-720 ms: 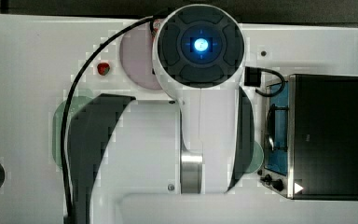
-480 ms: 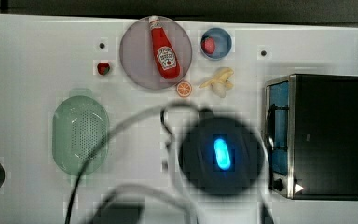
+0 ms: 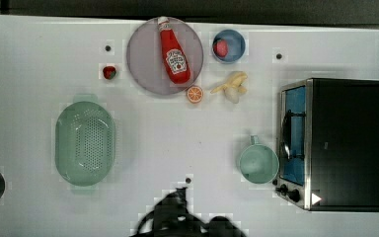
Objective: Drag strainer left to right.
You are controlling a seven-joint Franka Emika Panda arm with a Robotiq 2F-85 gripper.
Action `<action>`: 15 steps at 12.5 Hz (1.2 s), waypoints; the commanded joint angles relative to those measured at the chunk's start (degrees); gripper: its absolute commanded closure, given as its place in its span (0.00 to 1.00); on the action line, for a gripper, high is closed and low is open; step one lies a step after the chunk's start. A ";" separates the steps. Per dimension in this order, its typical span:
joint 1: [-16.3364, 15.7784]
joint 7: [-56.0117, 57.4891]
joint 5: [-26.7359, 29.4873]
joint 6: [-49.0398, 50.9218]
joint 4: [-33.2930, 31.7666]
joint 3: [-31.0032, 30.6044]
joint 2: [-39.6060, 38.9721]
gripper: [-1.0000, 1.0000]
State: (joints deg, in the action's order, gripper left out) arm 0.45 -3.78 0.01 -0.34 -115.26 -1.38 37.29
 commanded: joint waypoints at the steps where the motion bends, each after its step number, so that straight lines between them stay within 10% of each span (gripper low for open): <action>1: -1.51 -2.97 0.92 -3.31 -4.59 -9.19 -10.92 0.00; 8: -1.87 -33.78 0.90 -26.49 -9.44 -28.58 -29.54 0.00; 15: -2.27 -62.12 -1.42 -44.62 -9.82 -32.30 -50.43 0.00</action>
State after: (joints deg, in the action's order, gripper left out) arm -3.80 -55.84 -1.03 -45.80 -125.56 -35.05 -12.34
